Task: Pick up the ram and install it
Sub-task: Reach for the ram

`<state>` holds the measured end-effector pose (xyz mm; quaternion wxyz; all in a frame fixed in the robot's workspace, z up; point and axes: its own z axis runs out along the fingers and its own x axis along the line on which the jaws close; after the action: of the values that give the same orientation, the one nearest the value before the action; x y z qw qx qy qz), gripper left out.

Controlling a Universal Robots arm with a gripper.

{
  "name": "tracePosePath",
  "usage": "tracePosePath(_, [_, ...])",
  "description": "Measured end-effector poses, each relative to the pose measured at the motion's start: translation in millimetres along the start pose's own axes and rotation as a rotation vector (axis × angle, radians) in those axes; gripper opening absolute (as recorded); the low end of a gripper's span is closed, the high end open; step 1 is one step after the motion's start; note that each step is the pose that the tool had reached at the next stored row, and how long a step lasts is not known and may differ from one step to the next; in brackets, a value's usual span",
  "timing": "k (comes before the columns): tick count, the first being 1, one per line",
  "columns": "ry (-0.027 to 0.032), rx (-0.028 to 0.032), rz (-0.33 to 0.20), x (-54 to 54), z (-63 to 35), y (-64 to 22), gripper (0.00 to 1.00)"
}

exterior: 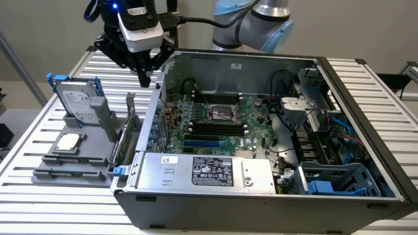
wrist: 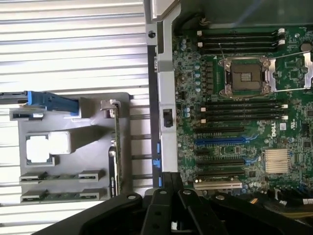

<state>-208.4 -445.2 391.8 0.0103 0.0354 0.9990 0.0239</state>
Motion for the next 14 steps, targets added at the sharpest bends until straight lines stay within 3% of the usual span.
tracePosePath(14, [-0.0002, 0.0025, 0.000, 63.1, -0.8, -11.9, 0.11])
